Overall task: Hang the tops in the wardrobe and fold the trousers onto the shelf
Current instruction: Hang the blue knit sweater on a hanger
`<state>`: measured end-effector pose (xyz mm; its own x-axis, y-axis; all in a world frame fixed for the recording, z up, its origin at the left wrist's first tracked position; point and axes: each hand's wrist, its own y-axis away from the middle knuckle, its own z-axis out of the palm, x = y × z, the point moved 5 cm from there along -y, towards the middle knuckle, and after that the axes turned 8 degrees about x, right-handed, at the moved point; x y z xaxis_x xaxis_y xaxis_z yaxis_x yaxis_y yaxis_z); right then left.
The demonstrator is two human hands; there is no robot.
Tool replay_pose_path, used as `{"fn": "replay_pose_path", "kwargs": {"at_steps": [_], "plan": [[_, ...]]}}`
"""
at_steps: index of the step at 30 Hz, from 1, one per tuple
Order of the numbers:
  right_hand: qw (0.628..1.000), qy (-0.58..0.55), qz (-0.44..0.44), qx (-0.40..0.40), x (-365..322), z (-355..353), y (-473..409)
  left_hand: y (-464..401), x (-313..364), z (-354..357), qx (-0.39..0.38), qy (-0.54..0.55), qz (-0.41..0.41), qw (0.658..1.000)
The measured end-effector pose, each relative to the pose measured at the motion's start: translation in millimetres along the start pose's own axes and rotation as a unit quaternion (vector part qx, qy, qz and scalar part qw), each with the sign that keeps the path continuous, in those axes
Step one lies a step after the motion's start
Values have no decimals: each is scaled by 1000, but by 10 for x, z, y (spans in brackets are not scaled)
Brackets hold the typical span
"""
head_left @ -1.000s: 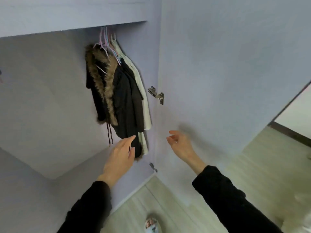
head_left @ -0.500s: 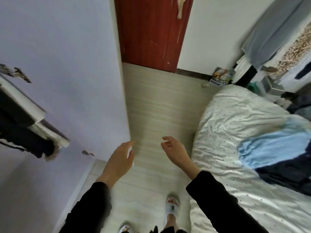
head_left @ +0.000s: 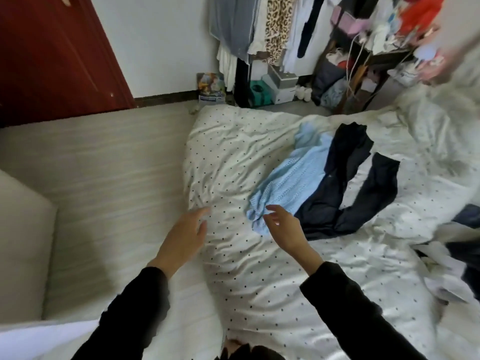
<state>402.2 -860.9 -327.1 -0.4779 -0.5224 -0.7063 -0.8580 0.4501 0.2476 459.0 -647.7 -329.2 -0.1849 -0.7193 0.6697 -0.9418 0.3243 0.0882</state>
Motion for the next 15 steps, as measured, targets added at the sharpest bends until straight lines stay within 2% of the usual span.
{"fn": "replay_pose_path", "kwargs": {"at_steps": [5, 8, 11, 15], "plan": [[998, 47, 41, 5, 737, -300, -756, -728, 332, 815, -96, -29, -1, 995], [990, 140, -19, -13, 1006, -197, -1111, -1058, 273, 1268, -127, -53, -8, 990], [956, 267, -121, -27, 1182, 12, -1415, -1305, 133, 1711, -162, -74, -15, 984], [928, 318, -194, -26, 1534, 416, -1788, -1526, -218, 2297, -183, -81, -59, 978]]}}
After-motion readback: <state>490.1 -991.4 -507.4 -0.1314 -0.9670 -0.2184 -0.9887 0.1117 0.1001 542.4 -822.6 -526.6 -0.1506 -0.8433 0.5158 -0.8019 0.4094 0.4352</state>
